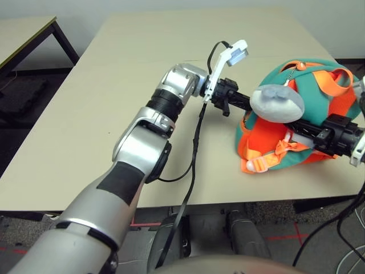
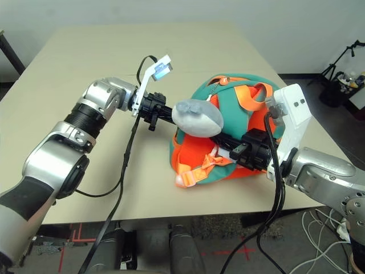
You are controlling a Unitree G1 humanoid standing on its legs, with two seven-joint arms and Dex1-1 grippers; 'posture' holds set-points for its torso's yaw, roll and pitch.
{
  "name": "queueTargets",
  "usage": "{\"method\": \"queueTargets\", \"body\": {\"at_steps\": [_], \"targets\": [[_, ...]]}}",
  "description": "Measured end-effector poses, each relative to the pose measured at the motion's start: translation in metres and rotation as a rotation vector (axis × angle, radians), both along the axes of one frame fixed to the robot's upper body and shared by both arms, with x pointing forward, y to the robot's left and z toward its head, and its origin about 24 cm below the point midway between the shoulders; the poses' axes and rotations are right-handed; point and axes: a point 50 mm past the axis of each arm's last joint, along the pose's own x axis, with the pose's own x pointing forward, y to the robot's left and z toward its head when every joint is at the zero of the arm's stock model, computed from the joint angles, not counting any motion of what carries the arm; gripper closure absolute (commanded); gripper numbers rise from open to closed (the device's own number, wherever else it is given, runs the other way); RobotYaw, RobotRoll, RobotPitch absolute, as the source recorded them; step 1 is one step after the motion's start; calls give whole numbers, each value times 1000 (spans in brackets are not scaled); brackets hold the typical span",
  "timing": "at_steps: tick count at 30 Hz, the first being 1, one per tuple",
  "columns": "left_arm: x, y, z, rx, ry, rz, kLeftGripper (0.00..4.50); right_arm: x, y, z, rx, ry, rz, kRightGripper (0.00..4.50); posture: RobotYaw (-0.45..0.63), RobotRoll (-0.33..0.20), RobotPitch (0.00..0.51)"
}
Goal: Put the pencil case into the backpack and zip it.
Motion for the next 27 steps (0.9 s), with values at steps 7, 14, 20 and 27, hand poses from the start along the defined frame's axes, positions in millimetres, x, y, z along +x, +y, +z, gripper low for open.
{"method": "queueTargets", "body": {"at_steps": [7, 14, 20, 27], "targets": [[3, 15, 6, -11, -39, 0, 4500, 0, 0, 0, 1, 1, 0, 4377, -221, 0, 105], [-2, 68, 63, -20, -195, 16, 4500, -3, 0, -9, 20, 18, -7, 4377, -219, 0, 80], [-14, 99, 120, -28, -408, 42, 2903, -2, -2, -11, 7, 1, -16, 4377, -192, 0, 70], [-24, 99, 131, -1, -619, 45, 522, 2, -6, -10, 8, -9, -11, 4377, -154, 0, 71]]}}
